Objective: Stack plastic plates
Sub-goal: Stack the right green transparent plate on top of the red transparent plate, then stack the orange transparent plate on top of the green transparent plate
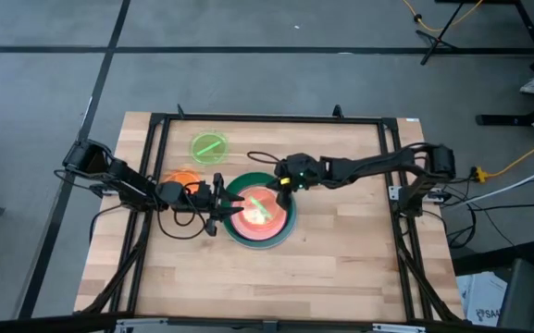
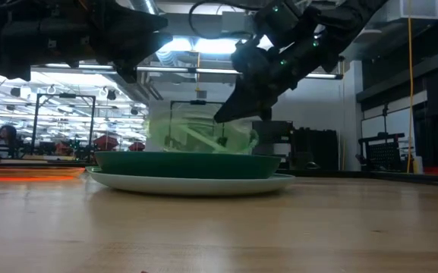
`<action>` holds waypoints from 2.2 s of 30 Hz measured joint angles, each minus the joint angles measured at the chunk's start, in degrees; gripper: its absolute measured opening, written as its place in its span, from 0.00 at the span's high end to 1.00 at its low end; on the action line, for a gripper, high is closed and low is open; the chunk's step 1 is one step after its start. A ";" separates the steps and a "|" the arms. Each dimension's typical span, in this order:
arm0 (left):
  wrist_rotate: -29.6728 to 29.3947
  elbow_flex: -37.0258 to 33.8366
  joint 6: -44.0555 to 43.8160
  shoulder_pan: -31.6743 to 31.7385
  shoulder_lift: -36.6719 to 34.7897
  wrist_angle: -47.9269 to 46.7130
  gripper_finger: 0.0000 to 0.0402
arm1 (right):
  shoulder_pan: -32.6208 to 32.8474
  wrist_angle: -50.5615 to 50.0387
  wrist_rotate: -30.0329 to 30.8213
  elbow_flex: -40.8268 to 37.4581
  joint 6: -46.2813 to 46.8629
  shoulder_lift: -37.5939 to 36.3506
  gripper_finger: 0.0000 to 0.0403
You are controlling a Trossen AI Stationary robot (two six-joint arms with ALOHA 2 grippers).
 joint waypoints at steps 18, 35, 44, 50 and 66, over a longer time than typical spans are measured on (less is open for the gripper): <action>0.13 0.00 0.39 0.00 0.00 0.19 0.68 | -0.04 2.08 0.12 0.00 -1.06 3.04 0.80; -4.90 13.56 2.43 0.00 0.00 -36.51 0.68 | 13.80 -1.39 11.93 -7.46 -9.80 -11.72 0.64; -5.99 33.88 -4.19 -0.91 0.00 -87.47 0.68 | 28.04 17.96 22.31 -23.35 -5.65 -17.84 0.64; -7.24 39.77 -16.37 -2.30 -0.01 -113.57 0.68 | 35.02 32.43 32.63 -32.58 1.22 -17.93 0.64; -6.23 30.24 -40.57 -9.97 0.00 -132.06 0.68 | 37.30 34.85 41.90 -34.01 1.14 -13.47 0.64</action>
